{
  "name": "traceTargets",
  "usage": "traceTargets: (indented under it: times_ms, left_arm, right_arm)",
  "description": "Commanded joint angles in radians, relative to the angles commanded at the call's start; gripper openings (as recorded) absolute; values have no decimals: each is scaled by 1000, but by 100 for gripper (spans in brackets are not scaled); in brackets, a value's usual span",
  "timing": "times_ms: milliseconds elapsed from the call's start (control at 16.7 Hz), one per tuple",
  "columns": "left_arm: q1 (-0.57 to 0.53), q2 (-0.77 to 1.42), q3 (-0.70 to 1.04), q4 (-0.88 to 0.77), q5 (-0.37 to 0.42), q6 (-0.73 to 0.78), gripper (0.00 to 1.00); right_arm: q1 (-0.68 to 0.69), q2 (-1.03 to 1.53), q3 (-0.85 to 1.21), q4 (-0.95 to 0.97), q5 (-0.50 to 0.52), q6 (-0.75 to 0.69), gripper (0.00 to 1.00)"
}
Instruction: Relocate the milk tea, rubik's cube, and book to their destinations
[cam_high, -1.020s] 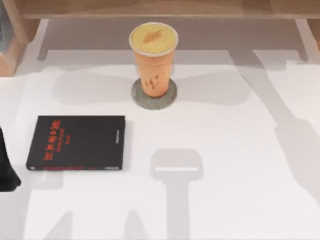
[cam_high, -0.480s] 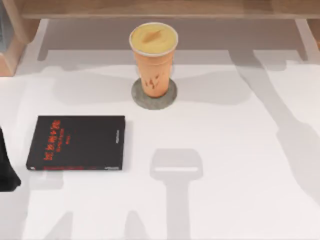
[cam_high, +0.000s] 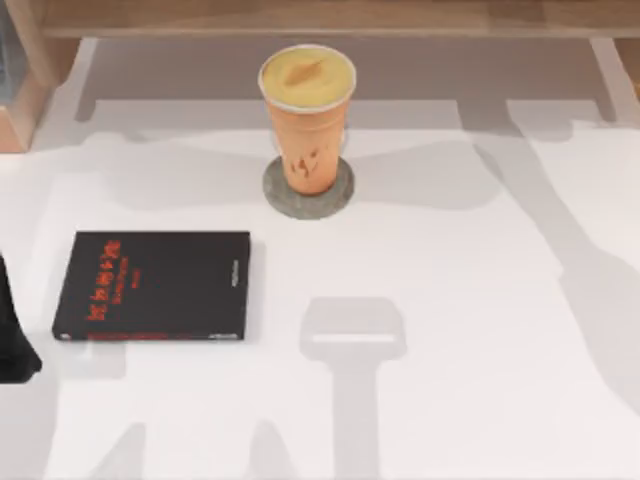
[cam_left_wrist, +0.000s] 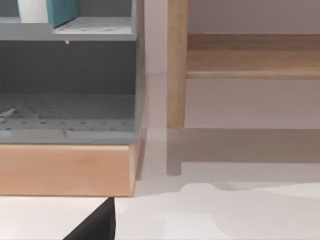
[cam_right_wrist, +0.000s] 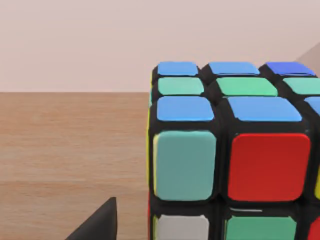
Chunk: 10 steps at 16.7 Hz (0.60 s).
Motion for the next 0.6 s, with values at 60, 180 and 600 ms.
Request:
traceTargets:
  times_ms: [60, 180, 600]
  left_arm:
    - [0, 0, 0, 0, 0, 0, 100]
    - [0, 0, 0, 0, 0, 0, 100]
    - [0, 0, 0, 0, 0, 0, 100]
  right_arm:
    - [-2, -8, -7, -1, -3, 0, 100]
    - [-15, -49, -48, -3, -19, 0, 100]
    - [-95, -506, -494, -19, -110, -2, 100]
